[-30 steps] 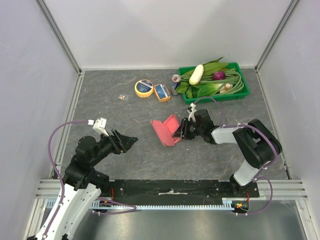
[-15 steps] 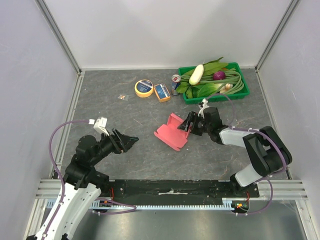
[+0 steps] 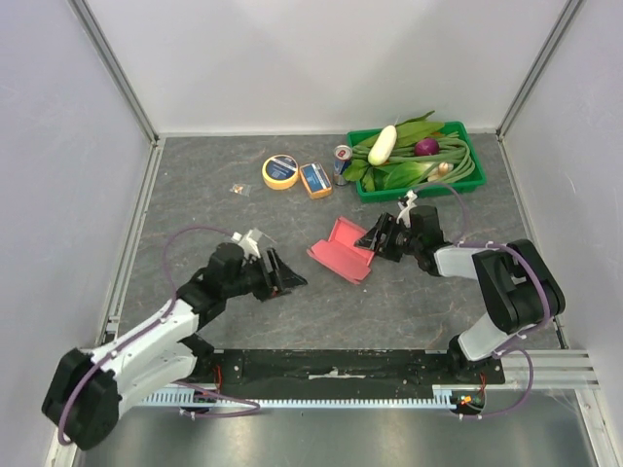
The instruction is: Fold the paper box
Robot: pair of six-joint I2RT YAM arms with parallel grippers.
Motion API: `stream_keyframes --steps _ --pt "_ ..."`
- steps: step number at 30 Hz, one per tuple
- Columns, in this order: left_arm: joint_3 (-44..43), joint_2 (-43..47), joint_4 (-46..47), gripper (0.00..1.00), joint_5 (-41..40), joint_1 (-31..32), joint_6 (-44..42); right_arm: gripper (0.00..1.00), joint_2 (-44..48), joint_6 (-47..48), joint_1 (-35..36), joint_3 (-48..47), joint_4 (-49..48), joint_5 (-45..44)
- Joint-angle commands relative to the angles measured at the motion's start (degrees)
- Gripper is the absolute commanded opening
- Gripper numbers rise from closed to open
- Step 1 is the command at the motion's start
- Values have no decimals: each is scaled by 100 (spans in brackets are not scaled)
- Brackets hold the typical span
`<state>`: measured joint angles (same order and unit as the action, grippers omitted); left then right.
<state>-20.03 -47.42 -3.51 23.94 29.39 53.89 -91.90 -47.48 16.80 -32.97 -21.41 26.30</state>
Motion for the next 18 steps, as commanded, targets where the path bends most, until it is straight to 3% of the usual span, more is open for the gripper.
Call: stream_keyframes --steps 1,6,12,16,18 --pt "-771 -811 1036 77 -933 882 1025 75 -30 -77 -19 107 -355 182" --pt "-1354 -2199 1001 78 -1295 1192 1799 75 -74 -68 -27 150 -478 226" --pt "-1451 -3061 1387 73 -1577 1368 2811 75 -83 -191 -80 291 -820 331" --pt "-1564 -3833 1888 65 -1507 1394 3066 75 -214 -252 -106 379 -1075 463" --pt "-1653 -4064 2194 54 -1472 1403 3049 75 -258 -270 -115 440 -1207 533"
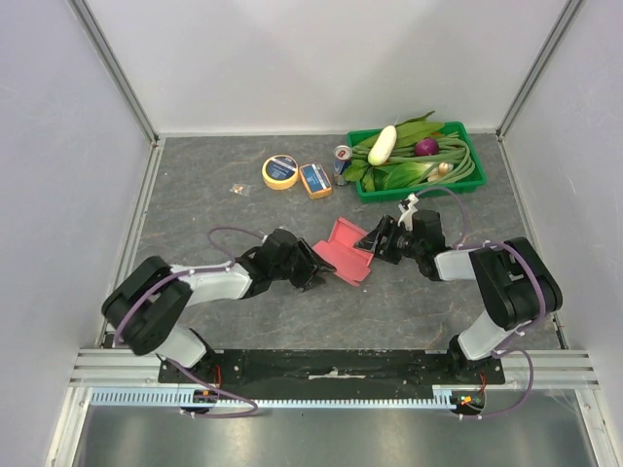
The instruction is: Fold the paper box
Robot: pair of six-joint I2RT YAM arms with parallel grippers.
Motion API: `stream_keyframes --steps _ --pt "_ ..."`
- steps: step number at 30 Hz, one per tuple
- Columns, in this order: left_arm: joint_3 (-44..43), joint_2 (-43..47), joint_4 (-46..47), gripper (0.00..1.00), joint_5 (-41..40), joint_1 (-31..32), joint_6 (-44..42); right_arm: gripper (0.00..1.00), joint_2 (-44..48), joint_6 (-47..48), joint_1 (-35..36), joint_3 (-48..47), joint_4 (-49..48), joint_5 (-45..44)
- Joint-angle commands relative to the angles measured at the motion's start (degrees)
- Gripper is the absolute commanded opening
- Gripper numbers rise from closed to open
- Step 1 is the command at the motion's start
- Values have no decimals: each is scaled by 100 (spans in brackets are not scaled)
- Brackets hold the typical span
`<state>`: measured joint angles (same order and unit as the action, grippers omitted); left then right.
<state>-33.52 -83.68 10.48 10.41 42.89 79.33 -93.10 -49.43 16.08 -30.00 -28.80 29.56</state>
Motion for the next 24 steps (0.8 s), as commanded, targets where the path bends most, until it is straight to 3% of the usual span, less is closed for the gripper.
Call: stream_keyframes --steps 1,4,9,13,20,23,24 --pt "-409 -578 832 49 -84 61 444 75 -190 -110 -69 161 -591 278" --pt "-533 -904 851 36 -135 79 233 76 -235 -120 -78 231 -724 366" --pt "-445 -422 281 22 -899 193 -180 82 28 292 -78 136 -269 349" --pt "-865 35 -905 9 -1567 202 -1091 98 773 943 -96 -93 1003 24" --pt "-2307 282 -4232 2 -2394 228 -3009 98 2295 1936 -61 -770 3149 -1206" --pt "-3167 89 -5176 2 -2614 228 -4125 98 2822 2209 -52 -1043 3757 -1628" --pt "-3648 -24 -5866 2 -2667 228 -4736 98 3015 2314 -35 -1165 3846 -1699"
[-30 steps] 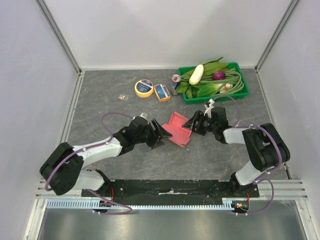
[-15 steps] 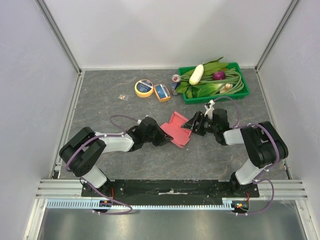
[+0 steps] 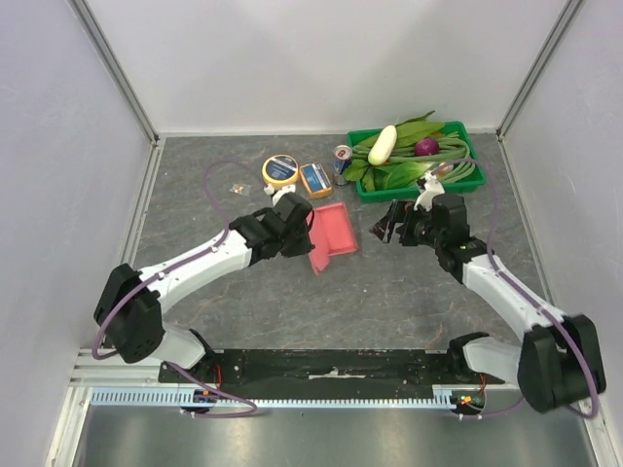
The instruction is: Fold the paper box
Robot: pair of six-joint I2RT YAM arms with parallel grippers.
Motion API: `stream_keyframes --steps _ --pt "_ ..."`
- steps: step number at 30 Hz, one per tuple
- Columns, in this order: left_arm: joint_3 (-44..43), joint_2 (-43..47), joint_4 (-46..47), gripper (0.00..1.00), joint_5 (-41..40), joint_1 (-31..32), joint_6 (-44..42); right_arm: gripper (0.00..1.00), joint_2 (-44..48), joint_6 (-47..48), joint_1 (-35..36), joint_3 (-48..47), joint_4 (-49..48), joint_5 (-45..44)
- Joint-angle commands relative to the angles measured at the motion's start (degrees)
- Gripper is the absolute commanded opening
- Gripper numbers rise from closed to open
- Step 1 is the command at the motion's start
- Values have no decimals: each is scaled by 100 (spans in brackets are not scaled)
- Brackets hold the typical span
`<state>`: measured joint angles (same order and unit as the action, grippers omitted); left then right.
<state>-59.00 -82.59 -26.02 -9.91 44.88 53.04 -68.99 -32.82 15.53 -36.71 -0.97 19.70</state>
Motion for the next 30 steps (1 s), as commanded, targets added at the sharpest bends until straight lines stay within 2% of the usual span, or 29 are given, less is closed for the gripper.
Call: stream_keyframes --steps 1,3,5,7,10,14,15,21,24,25,26,27,28,30 --pt "-1313 -300 -2458 2 -530 21 -2444 98 684 697 20 -530 1203 -809" --pt "-1709 -398 -3020 2 -520 99 -3277 98 790 759 20 -626 1318 -863" --pt "-1860 -469 -3286 2 -949 196 -3693 98 765 821 20 -688 1363 -907" --pt "-1861 -504 -3296 2 -1484 380 -4291 98 642 847 20 -724 1398 -933" --pt "-1817 -653 -3077 3 -1689 661 -5082 98 518 865 29 -741 1424 -881" --pt "-1764 -960 -2418 3 -1620 1013 -6101 98 641 839 47 -741 1538 -924" --pt "-1833 -1065 -2303 4 -1393 1092 -6460 98 737 838 38 -741 1600 -959" --pt "-2281 -1540 -1792 8 -952 1356 -7604 98 1395 558 38 -768 2021 -1240" --pt "-2510 -1743 -1784 22 -864 1365 -7677 98 1896 417 38 -724 2092 -1504" --pt "-2502 -1648 -1714 33 -846 1365 -7677 98 1985 417 38 -732 2127 -1574" --pt "-2485 -1542 -1626 40 -811 1356 -7651 98 2056 399 38 -776 2162 -1618" --pt "-2380 -1428 -1399 52 -715 1313 -7563 98 2143 408 38 -802 2241 -1645" --pt "-2327 -1253 -1310 80 -636 1278 -7493 98 2179 416 38 -846 2294 -1663" --pt "-2116 -691 -995 90 -408 1103 -7239 98 2188 425 38 -943 2391 -1724"
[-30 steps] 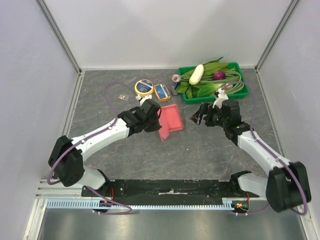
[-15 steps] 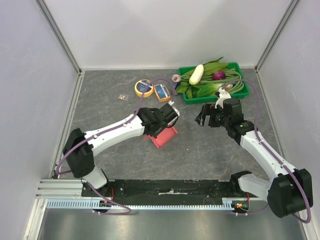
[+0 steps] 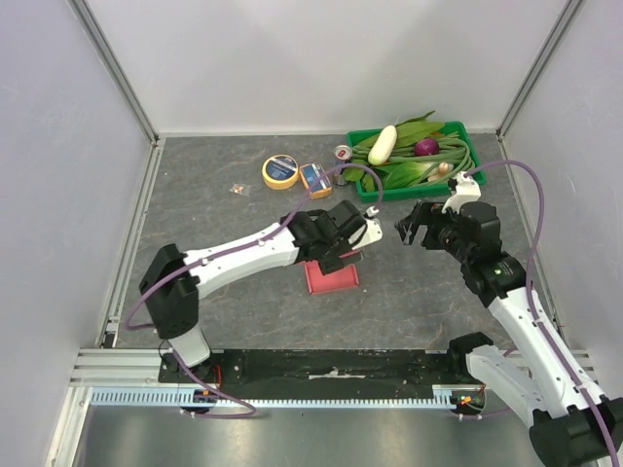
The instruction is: Fold the paper box
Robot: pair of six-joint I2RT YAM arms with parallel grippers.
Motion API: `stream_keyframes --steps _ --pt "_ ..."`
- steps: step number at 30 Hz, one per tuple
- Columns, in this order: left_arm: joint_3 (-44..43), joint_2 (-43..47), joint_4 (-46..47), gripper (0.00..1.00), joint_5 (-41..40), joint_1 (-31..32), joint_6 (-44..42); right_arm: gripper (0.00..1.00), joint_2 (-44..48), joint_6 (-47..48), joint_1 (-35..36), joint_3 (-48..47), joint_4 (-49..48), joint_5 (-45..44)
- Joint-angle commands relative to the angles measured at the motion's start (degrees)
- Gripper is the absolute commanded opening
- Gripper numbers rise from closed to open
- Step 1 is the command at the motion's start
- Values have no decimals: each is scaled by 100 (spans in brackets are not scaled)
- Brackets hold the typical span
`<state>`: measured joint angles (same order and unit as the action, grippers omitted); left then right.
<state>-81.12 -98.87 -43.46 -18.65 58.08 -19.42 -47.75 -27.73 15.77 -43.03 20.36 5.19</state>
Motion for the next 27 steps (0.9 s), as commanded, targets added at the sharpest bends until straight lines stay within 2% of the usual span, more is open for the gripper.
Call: stream_keyframes --steps 1,5,6,7,8,9,10,11,14,17,21,23,25,26,27 --pt "192 1166 847 94 590 -314 113 98 64 -84 23 -329 249 -273" --pt "746 2501 1453 96 1353 -1174 990 98 11 -75 14 -443 267 -273" --pt "1025 3035 1611 96 1695 -1716 1480 98 -24 -58 14 -461 267 -290" --pt "1185 3336 2022 97 1611 -1983 1772 98 -42 -58 14 -461 241 -299" --pt "1482 3548 2165 99 1445 -2516 2497 98 -94 -75 14 -470 249 -299" --pt "1598 3863 2262 100 913 -2800 2896 98 -103 -84 14 -453 197 -273" --pt "1678 3919 2168 100 603 -3064 3309 98 -129 -110 14 -444 179 -247" --pt "1696 3911 1975 100 374 -3606 4079 98 -173 -136 14 -409 144 -212" --pt "1364 3245 1334 99 888 -4723 4962 98 -217 -163 5 -321 21 -106" --pt "733 2041 1007 96 1626 -5288 5324 98 -226 -102 14 -250 -23 -124" --pt "89 565 1278 94 2137 -5773 6027 98 -191 -57 14 -189 -14 -124" --pt "-402 -322 1437 99 2261 -5965 6422 98 -165 -66 23 -154 -23 -89" --pt "-981 -929 877 98 2383 -6028 6792 98 -156 -93 14 -154 -23 -45" --pt "-1559 -1498 718 95 2332 -6046 6985 98 -156 -101 5 -154 -32 -36" --pt "-1791 -1704 455 91 2192 -6037 7057 98 -156 -93 14 -145 -32 -44"
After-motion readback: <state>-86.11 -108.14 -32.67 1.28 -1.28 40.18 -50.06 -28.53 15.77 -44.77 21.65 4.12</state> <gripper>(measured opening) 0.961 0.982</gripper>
